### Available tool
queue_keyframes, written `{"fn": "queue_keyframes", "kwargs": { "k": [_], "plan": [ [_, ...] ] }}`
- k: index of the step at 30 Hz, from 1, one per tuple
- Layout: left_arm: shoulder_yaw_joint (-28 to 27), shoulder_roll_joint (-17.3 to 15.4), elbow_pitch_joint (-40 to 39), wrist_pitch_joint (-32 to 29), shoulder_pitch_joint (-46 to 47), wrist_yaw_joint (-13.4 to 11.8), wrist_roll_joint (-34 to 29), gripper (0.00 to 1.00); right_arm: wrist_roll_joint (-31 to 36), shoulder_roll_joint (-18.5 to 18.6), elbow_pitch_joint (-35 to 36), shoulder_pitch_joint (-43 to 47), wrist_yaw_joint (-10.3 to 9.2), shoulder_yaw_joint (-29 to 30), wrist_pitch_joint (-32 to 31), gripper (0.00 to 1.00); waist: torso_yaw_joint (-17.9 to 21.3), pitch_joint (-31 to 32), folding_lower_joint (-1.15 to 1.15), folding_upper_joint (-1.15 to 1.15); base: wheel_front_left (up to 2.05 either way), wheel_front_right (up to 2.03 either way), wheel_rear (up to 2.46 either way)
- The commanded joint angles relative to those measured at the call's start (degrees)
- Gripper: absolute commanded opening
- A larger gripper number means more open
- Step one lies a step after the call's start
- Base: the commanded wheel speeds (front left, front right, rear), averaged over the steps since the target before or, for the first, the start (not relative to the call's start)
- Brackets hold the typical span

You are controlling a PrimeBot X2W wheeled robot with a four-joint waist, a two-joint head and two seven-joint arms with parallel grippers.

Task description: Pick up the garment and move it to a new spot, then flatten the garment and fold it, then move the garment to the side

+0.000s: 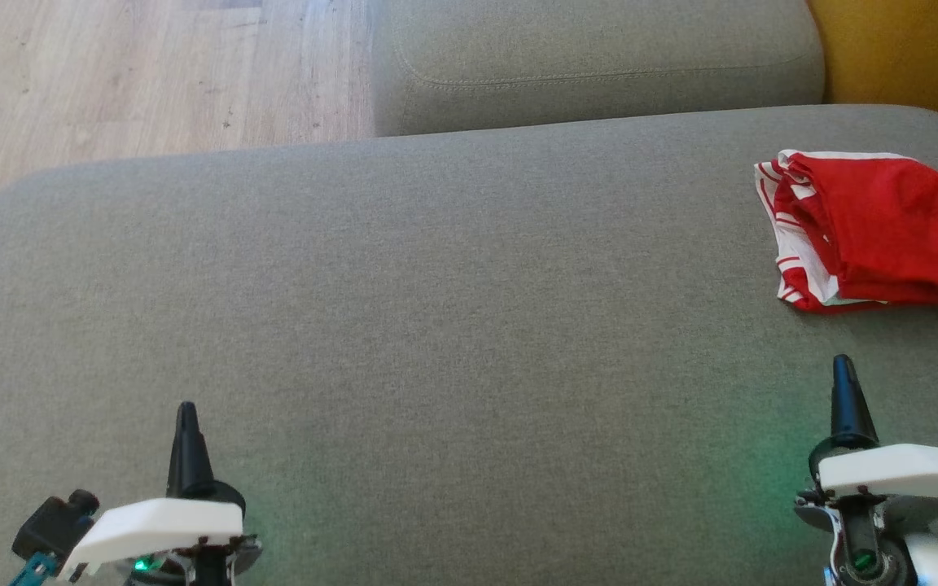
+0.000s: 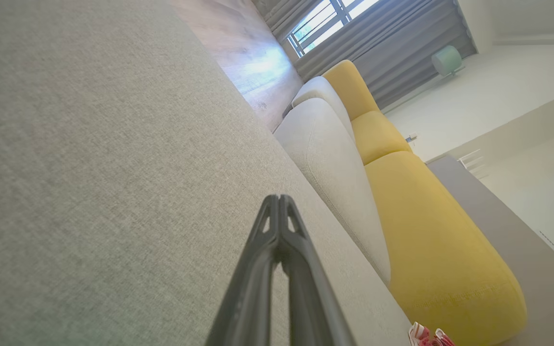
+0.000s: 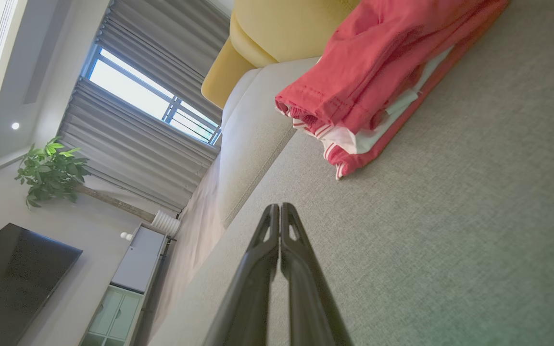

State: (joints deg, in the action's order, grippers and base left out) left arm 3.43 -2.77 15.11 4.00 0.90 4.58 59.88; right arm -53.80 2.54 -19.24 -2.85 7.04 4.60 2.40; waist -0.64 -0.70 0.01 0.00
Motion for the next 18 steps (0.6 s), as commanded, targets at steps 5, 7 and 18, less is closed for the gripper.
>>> {"fn": "queue_keyframes", "kwargs": {
  "k": [5,7,18],
  "plan": [
    [-2.35,-0.63,-1.47,-1.07,3.13,0.54,3.75,0.00,-4.52,0.22,2.47,-2.69,0.28,-0.13,-1.28,0.00,0.06,0.05,0.00,0.00,0.00,0.00,0.00],
    [-2.61,-0.64,-1.45,-1.41,3.21,0.63,4.89,0.00,-5.84,0.22,2.58,-2.72,0.29,-0.05,-1.57,0.00,0.08,0.07,0.00,0.00,0.00,0.00,0.00],
    [-4.18,-0.66,-1.36,-3.44,3.69,1.18,11.67,0.00,-13.70,0.25,3.22,-2.87,0.33,0.43,-3.34,0.00,0.22,0.18,0.00,0.00,0.00,0.00,0.00]
  ]
}}
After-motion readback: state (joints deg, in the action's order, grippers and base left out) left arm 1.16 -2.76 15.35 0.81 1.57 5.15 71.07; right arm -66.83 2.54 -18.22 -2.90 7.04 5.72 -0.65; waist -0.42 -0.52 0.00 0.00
